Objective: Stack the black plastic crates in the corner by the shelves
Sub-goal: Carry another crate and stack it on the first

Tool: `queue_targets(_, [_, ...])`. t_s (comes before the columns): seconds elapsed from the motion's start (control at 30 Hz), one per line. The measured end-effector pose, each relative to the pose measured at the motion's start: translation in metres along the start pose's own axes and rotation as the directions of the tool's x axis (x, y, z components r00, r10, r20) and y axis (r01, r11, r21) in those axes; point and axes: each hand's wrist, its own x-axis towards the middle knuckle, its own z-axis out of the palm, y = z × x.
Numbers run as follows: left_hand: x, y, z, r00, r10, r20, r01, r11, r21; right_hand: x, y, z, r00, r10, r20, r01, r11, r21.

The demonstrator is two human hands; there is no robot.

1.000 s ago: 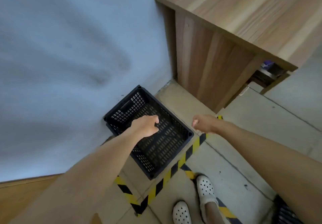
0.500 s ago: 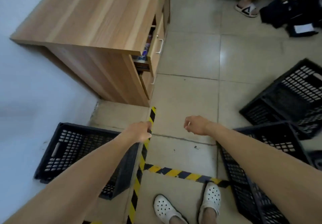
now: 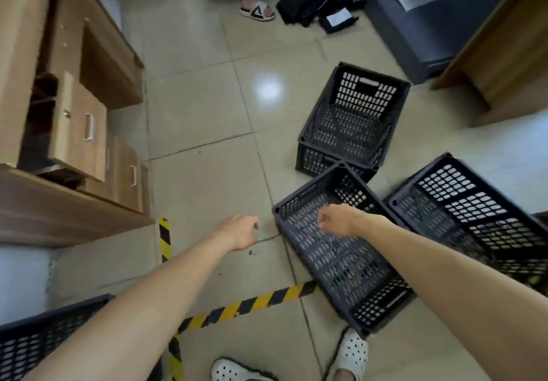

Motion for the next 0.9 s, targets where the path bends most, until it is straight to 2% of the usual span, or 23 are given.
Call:
queue_targets(0.2, [0.041, 0.121, -0.018, 0.995, 0.094, -0.028, -0.093, 0.996, 0.015, -0.029, 0.115, -0.042, 0.998, 0.048, 0.049, -0.052, 0.996, 0.076])
queue_targets(0.4, [0.068, 0.199, -0.015, 0.989, 0.15, -0.015, -0.149, 0.987, 0.06, -0.05, 0.193, -0.063, 0.986, 0.167, -0.012, -0.166, 0.982, 0.088])
queue_targets(0.57, [0.086, 0.215, -0.006, 0.987, 0.151, 0.052, -0.158, 0.974, 0.163, -0.045, 0.213, -0.058, 0.988, 0.153, 0.006, -0.152, 0.977, 0.148])
queue_targets(0.73, [0.109, 0.22, -0.02, 0.981, 0.163, 0.107, -0.18, 0.969, 0.171, -0.032, 0.222, -0.062, 0.984, 0.178, 0.027, -0.18, 0.97, 0.166])
queue_targets(0.9, [0.129, 0.217, -0.05, 0.979, 0.189, 0.07, -0.198, 0.966, 0.164, -0.012, 0.213, -0.09, 0.978, 0.208, 0.019, -0.208, 0.962, 0.178])
